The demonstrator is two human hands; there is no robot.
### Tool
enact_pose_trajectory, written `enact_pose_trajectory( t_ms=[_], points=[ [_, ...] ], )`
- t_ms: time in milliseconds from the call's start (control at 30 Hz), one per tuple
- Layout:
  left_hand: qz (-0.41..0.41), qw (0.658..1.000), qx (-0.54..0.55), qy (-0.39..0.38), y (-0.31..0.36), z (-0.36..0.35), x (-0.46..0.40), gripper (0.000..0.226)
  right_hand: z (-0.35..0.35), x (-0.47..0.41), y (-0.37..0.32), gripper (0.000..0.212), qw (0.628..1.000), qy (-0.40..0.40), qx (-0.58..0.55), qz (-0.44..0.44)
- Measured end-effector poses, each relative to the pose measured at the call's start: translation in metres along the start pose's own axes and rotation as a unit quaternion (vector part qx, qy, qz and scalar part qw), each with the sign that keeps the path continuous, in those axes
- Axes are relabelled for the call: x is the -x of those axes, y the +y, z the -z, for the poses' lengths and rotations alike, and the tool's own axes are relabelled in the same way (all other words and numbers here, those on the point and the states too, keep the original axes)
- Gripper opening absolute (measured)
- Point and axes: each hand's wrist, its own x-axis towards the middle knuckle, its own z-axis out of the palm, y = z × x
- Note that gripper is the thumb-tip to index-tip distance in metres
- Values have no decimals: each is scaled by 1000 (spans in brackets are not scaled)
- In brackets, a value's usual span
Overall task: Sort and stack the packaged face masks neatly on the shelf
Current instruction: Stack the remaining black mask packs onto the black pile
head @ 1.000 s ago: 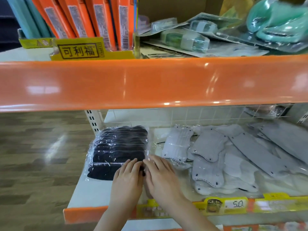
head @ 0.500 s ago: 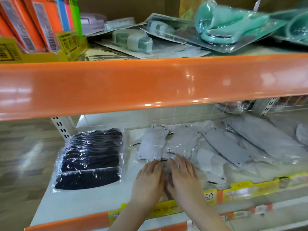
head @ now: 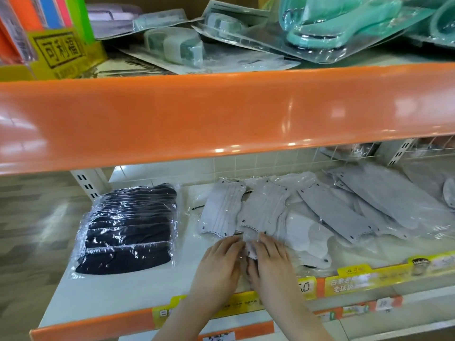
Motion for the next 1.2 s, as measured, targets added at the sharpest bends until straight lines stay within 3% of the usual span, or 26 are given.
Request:
enact_pose_trajectory(
  t_ms=[167, 367, 567, 700, 767, 933, 1000, 1100, 1200],
  points=[
    [11, 1000, -10, 6, -1, -1, 1, 40, 3, 1, 3, 35, 996, 16, -89, -17],
    [61, 993, 97, 29, 4, 4, -2, 47, 33, -9, -6, 29, 999, 31, -34, 16],
    [43, 971, 30, 232, 7, 13, -5, 29, 69, -27, -29, 22, 996, 27, -78, 38],
    [-15, 969, 39, 242, 10, 28, -9, 29, 85, -29, -40, 23, 990, 9, -137, 45],
    [20, 968, 113, 223, 12, 38, -8, 32, 92, -30, -43, 30, 986, -2, -163, 44],
    [183, 899, 312, 247, 23, 55, -6, 22, 101, -31, -36, 51, 982, -104, -152, 42],
    [247, 862, 362, 257, 26, 61, -8, 23, 97, -32, -29, 41, 979, -138, -149, 30],
    [278, 809, 441, 273, 28, 67, -6, 15, 84, -37, -21, 15, 977, -140, -161, -19],
    [302, 754, 512, 281, 24, 73, -2, 12, 66, -43, -14, 9, 964, -148, -197, -97]
  ],
)
